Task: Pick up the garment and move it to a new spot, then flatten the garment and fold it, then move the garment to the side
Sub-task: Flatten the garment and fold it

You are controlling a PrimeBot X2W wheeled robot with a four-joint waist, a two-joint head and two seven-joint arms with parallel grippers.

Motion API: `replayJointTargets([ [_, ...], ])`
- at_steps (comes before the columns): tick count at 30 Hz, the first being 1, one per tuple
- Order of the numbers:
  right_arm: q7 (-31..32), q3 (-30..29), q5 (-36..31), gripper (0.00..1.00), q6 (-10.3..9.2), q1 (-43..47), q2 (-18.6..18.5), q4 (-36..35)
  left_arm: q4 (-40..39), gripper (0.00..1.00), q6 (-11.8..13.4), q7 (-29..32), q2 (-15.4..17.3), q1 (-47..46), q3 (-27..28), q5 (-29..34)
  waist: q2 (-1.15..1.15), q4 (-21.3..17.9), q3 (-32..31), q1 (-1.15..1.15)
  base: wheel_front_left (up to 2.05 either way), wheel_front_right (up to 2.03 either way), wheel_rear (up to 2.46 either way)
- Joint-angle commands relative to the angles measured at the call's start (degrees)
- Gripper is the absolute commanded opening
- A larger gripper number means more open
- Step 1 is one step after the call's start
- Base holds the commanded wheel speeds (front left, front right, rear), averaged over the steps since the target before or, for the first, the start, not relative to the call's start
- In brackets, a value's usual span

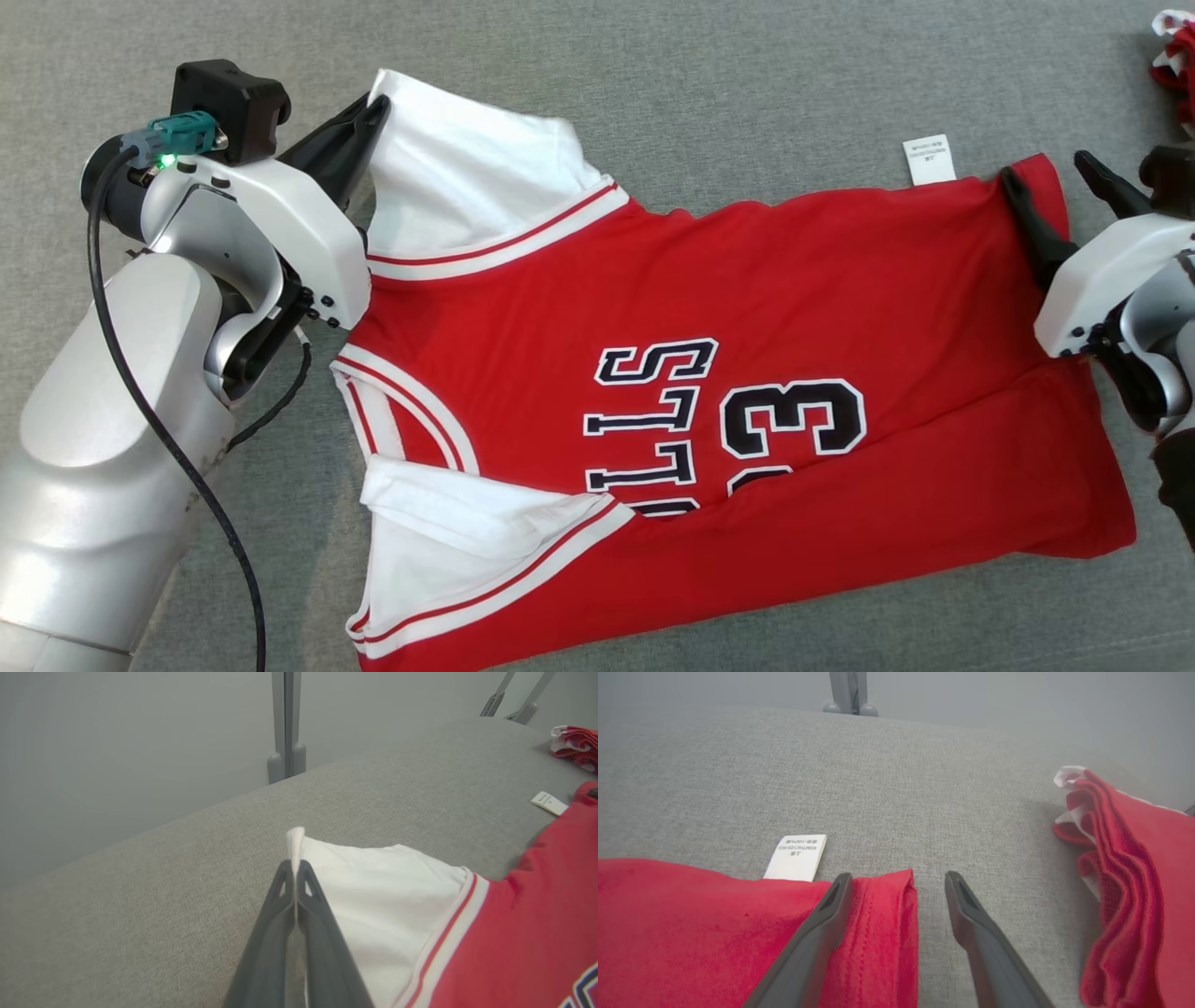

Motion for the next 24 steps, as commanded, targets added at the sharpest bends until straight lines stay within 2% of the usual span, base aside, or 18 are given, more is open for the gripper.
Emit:
replayJointTargets([
  [1,0.2,0.3,1.1,1.0,-0.02,-1.0,-1.0,1.5,0.0,0.0,0.0,-0.5,0.0,0.0,-0.1,-0.3,0.0,0.5,0.0,0.0,0.0,0.0,0.0],
  [12,-0.8,4.3,4.0,1.0,-0.02,-4.6,-1.9,9.5,-0.4,0.0,-0.2,-0.5,0.9,-1.2,-0.6,-0.8,0.0,1.0,0.9,0.0,0.0,0.0,0.0],
  [23,-3.7,13.2,3.3,1.0,-0.02,-7.6,-3.5,13.7,-0.4,0.0,0.0,-0.1,1.1,-1.6,-1.2,-1.2,0.0,1.5,1.1,0.0,0.0,0.0,0.0],
  [24,-4.0,14.0,3.4,0.63,-0.02,-7.7,-3.7,14.1,-0.5,0.0,0.0,0.0,1.0,-1.6,-1.2,-1.1,0.0,1.5,1.0,0.0,0.0,0.0,0.0],
])
